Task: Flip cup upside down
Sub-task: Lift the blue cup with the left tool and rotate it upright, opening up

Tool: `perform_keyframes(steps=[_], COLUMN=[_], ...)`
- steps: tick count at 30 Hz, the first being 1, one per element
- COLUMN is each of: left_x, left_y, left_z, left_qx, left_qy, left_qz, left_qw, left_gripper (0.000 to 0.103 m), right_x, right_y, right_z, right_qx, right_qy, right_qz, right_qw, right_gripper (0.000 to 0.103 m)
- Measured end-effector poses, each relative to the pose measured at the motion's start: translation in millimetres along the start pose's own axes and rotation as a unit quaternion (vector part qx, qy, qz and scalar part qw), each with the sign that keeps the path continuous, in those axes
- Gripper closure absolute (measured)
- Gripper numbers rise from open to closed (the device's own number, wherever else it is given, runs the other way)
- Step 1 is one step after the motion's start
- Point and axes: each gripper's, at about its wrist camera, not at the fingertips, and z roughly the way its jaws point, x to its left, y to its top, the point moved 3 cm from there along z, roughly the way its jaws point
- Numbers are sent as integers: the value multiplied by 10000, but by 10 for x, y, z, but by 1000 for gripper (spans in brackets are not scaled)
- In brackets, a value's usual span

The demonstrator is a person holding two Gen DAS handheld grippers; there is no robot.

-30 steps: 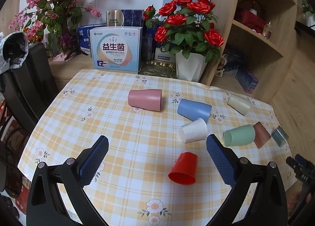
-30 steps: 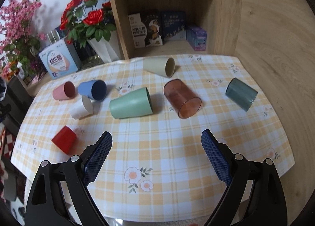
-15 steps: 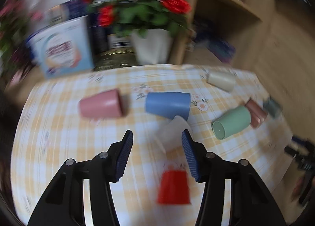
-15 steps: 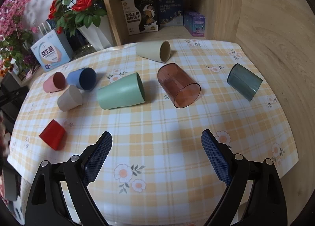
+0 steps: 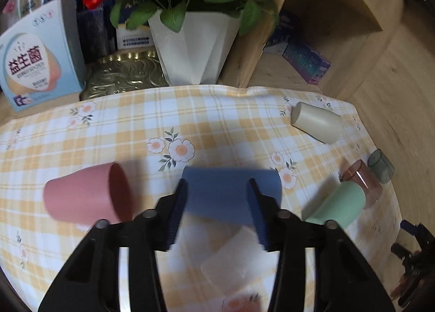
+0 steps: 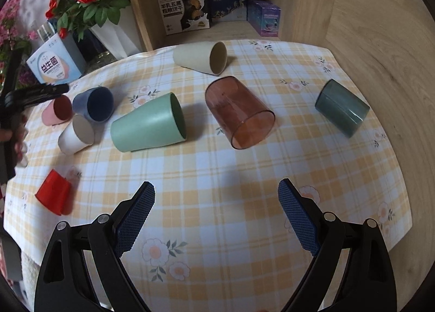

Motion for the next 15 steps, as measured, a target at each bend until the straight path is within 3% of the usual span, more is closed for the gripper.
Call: perform_keyframes(steps=[12, 15], left_x=[270, 314], left_y=[-38, -78], left_z=[278, 285], left_qx=[377, 395], left_qy=[-64, -290], left_qz=[-655, -877], left_qw=[9971, 9949], left_gripper=[64, 63], right_x=[45, 53], right_y=[-6, -14], right_z=[59, 50], right_qx=[66, 68], right_qy=[29, 36], right_qz=[-75, -93], right_qw=[9999, 9999], right_gripper=[14, 14])
